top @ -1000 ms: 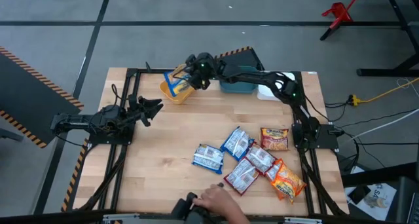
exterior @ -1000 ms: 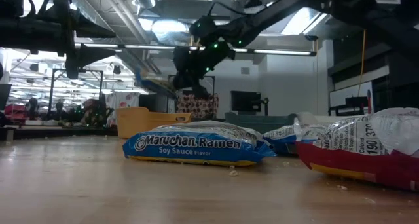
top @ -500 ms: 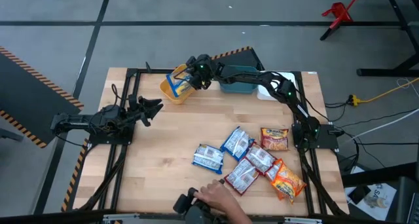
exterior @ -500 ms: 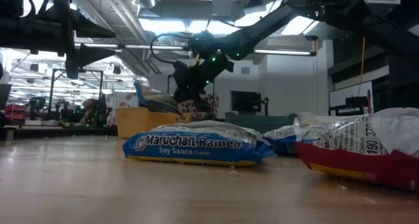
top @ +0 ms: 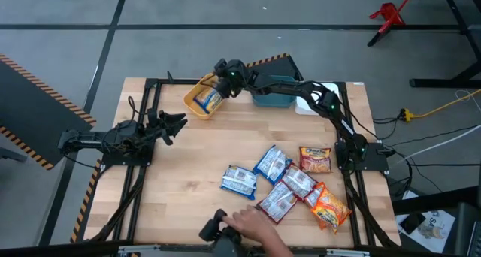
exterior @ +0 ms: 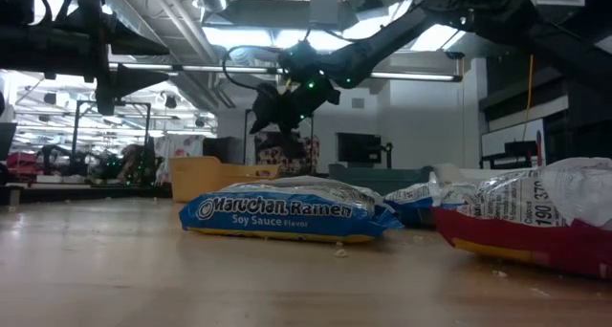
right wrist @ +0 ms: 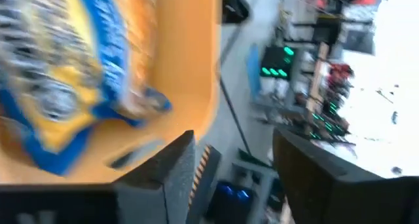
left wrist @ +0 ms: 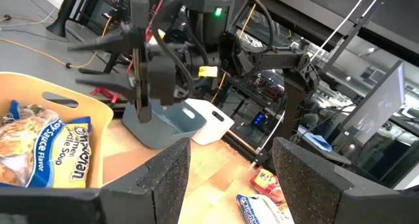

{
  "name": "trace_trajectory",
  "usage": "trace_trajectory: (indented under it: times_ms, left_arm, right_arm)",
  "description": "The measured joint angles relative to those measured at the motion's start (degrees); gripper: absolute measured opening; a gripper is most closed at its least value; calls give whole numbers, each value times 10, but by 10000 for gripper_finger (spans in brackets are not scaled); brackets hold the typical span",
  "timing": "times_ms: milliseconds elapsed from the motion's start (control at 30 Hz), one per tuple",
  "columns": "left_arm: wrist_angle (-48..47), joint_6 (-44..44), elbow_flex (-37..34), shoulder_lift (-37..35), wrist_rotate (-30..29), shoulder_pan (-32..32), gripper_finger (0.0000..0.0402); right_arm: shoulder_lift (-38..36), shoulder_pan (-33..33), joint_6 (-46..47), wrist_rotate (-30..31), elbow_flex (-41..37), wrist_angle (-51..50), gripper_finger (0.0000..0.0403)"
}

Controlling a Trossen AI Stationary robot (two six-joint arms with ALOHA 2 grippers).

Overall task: Sort Maruchan noodles
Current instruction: Put the left blue noodle pack into the yellow bin

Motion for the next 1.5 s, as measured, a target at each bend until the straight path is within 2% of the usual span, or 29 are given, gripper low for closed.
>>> trace_trajectory:
  times_ms: [133, 200, 267, 333, 400, 467, 567, 667, 767, 833, 900, 967, 1133, 1233, 1333, 1500]
  left_arm:
    - [0, 0, 0, 0, 0, 0, 212]
    - [0, 0, 0, 0, 0, 0, 212]
    - [0, 1, 0, 0, 1, 0, 212]
    - [0, 8, 0, 0, 6, 0, 212]
    - [-1, 18, 0, 0, 16, 0, 212]
    - [0, 23, 0, 0, 21, 0, 212]
    - [0, 29, 0, 0, 29, 0, 212]
    - [0, 29, 0, 0, 34, 0, 212]
    - [0, 29, 0, 0, 47, 0, 212]
    - [0, 29, 0, 0, 52, 0, 212]
    - [0, 29, 0, 0, 59, 0, 212]
    - [0, 29, 0, 0, 65, 0, 212]
    - [0, 29, 0, 0, 82, 0, 212]
    - [0, 29, 0, 0, 82, 0, 212]
    - [0, 29, 0, 0, 83, 0, 212]
    - [0, 24, 0, 0, 91, 0, 212]
  right_arm:
    - [-7, 16, 5, 100, 50, -47, 208]
    - [-18, 30, 52, 132, 92, -132, 213]
    - [-24, 45, 134, 135, 149, -249, 217]
    - [-31, 57, 216, 96, 213, -397, 222]
    - [-40, 68, 279, 39, 262, -496, 226]
    - [-91, 77, 320, -3, 218, -522, 227]
    - [-143, 83, 408, -81, 199, -574, 227]
    - [-172, 86, 549, -216, 199, -625, 227]
    - [-177, 94, 630, -343, 198, -701, 227]
    - [-177, 109, 648, -361, 197, -765, 227]
    - [-179, 134, 671, -335, 179, -801, 227]
    - [-179, 164, 696, -313, 142, -812, 227]
    - [-180, 263, 724, -334, 8, -769, 227]
    - [-179, 318, 730, -285, -78, -704, 227]
    - [-179, 352, 750, -222, -153, -591, 227]
    - [-178, 381, 767, -153, -216, -450, 227]
